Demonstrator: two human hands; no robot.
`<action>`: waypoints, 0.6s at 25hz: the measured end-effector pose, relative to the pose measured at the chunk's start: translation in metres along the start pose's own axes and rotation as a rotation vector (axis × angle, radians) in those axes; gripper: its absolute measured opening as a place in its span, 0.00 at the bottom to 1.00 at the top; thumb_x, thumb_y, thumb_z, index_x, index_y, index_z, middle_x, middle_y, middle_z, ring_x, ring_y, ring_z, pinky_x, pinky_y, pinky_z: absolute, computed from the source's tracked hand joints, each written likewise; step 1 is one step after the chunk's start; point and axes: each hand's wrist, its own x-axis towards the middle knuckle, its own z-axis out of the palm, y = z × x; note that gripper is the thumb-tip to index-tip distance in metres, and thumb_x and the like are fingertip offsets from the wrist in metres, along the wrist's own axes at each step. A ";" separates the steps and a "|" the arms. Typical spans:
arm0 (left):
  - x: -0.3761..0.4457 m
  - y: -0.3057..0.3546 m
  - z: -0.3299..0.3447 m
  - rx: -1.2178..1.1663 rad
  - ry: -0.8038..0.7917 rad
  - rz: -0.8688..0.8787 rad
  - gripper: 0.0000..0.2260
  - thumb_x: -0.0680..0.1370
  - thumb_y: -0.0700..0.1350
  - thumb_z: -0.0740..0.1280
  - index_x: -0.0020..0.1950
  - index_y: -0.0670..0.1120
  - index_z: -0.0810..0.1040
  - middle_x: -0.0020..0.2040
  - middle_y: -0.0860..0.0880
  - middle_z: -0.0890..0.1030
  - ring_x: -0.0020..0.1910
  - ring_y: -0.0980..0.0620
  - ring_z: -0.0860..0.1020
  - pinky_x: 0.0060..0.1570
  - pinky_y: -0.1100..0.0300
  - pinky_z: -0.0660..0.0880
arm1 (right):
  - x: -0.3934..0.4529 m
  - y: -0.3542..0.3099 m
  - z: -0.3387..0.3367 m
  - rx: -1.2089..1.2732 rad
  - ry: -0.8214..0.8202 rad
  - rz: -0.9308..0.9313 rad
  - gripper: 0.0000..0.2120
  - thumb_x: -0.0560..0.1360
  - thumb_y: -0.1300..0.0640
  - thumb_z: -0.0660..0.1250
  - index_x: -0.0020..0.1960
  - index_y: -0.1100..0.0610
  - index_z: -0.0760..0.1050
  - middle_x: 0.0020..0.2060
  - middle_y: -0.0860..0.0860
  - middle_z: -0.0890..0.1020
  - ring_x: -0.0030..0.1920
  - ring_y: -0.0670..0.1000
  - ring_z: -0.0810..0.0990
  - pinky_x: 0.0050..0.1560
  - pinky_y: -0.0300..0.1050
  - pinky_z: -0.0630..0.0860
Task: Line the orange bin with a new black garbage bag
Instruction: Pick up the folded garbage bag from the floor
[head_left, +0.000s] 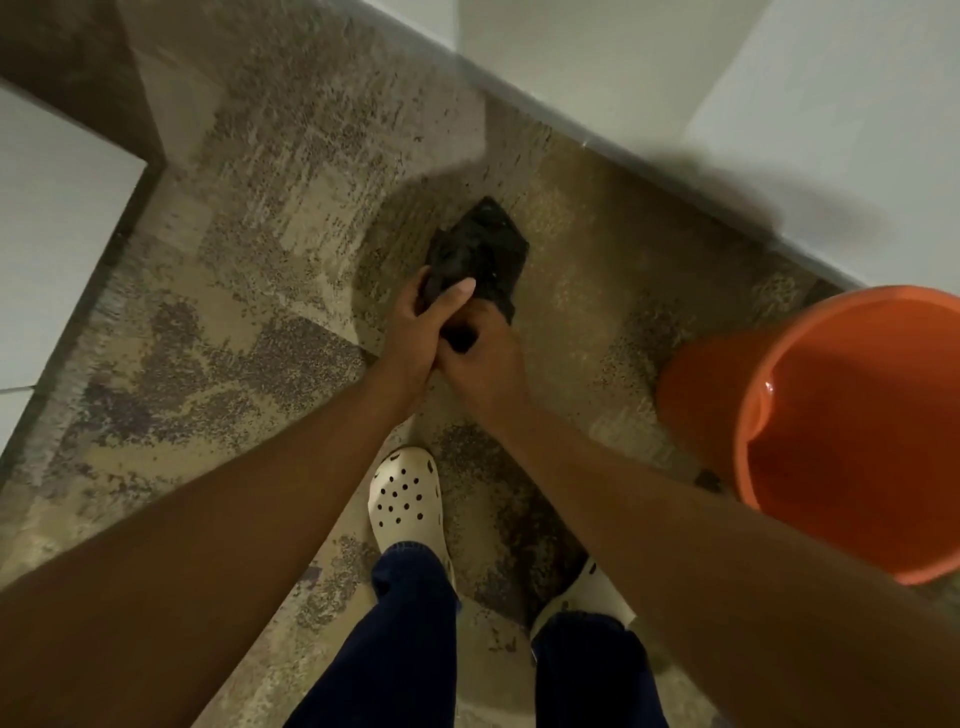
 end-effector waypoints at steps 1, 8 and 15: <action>-0.014 0.007 0.001 -0.037 -0.001 -0.052 0.24 0.81 0.48 0.75 0.76 0.47 0.77 0.67 0.44 0.85 0.64 0.44 0.86 0.61 0.48 0.84 | -0.018 -0.009 -0.004 -0.010 -0.048 -0.047 0.13 0.78 0.58 0.71 0.61 0.58 0.83 0.57 0.52 0.85 0.55 0.49 0.84 0.55 0.40 0.80; -0.100 0.048 0.000 -0.330 0.050 -0.299 0.16 0.86 0.40 0.65 0.74 0.43 0.78 0.68 0.40 0.84 0.61 0.42 0.85 0.46 0.50 0.86 | -0.120 -0.054 -0.067 0.028 0.175 -0.139 0.12 0.79 0.59 0.68 0.62 0.57 0.80 0.63 0.50 0.80 0.66 0.49 0.78 0.69 0.44 0.75; -0.186 0.072 0.021 -0.389 -0.194 -0.385 0.19 0.77 0.41 0.72 0.68 0.46 0.84 0.67 0.42 0.86 0.63 0.40 0.86 0.55 0.44 0.87 | -0.128 -0.061 -0.183 1.260 -0.040 0.637 0.40 0.74 0.34 0.73 0.80 0.50 0.68 0.76 0.55 0.76 0.74 0.62 0.76 0.75 0.68 0.70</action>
